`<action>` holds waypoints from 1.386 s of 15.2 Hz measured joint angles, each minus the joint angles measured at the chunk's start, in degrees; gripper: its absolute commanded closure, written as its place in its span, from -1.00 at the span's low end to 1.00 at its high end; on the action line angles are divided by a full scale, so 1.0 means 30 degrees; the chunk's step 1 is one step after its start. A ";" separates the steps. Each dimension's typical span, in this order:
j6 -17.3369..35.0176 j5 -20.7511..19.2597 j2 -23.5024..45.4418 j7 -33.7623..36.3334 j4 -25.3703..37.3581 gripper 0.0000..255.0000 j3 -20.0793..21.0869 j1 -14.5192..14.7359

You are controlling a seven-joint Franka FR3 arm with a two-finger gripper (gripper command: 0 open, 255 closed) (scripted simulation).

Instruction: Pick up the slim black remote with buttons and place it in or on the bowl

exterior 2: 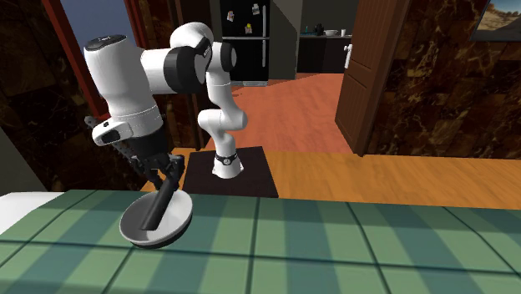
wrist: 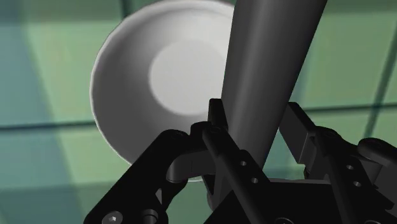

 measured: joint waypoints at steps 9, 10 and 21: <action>0.1363 0.0068 0.0428 -0.1307 -0.1038 1.00 -0.0550 -0.0598; 0.1634 0.0074 0.0451 -0.1271 -0.1276 1.00 -0.0528 -0.0572; 0.2771 0.0107 0.0468 -0.1374 -0.2383 -1.00 -0.0517 -0.0564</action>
